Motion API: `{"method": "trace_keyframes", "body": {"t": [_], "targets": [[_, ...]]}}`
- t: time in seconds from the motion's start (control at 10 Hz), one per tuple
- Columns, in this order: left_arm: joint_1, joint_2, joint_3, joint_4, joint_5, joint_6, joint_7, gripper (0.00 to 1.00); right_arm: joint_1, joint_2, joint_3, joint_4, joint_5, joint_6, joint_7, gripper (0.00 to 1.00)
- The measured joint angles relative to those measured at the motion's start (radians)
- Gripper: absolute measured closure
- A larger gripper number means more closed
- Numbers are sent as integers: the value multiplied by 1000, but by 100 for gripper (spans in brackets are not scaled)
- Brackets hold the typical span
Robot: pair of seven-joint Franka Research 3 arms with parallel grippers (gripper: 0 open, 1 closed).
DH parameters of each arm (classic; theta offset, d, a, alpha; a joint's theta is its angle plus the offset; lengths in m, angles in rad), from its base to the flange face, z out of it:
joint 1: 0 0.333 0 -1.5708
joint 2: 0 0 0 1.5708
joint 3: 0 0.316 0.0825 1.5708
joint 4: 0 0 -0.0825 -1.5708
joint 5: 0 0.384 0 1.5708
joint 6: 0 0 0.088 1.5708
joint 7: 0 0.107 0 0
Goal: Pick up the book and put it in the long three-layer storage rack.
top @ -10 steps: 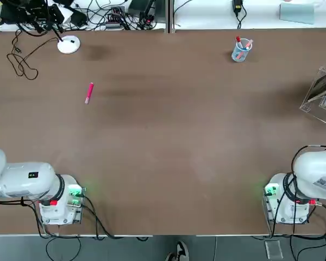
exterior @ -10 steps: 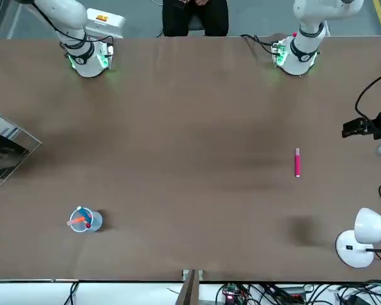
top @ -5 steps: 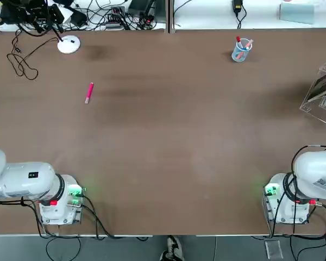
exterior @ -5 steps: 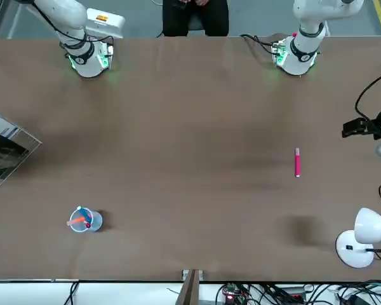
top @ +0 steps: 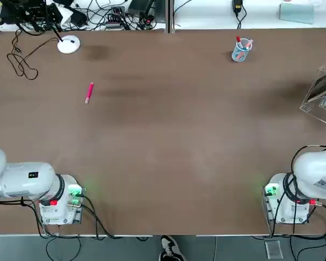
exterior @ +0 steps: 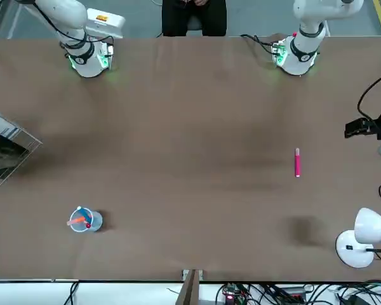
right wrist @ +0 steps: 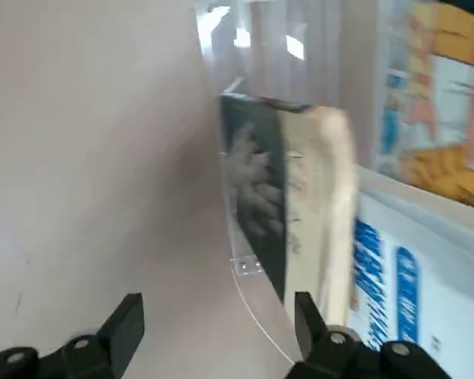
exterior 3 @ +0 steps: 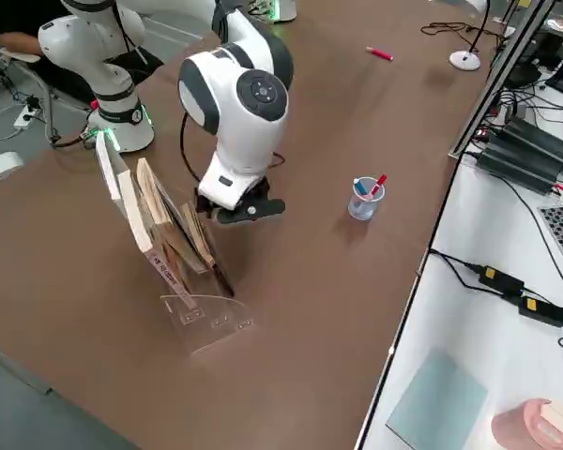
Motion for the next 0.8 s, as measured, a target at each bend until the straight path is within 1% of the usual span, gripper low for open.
{"method": "trace_keyframes", "body": {"t": [0.3,0.8], "targets": [[0,0,1,23,3,0,0,0,22,0,15,3,1,9,-142,15],[10,0,2,34,3,0,0,0,96,0,18,20,-9,41,-344,15]]}}
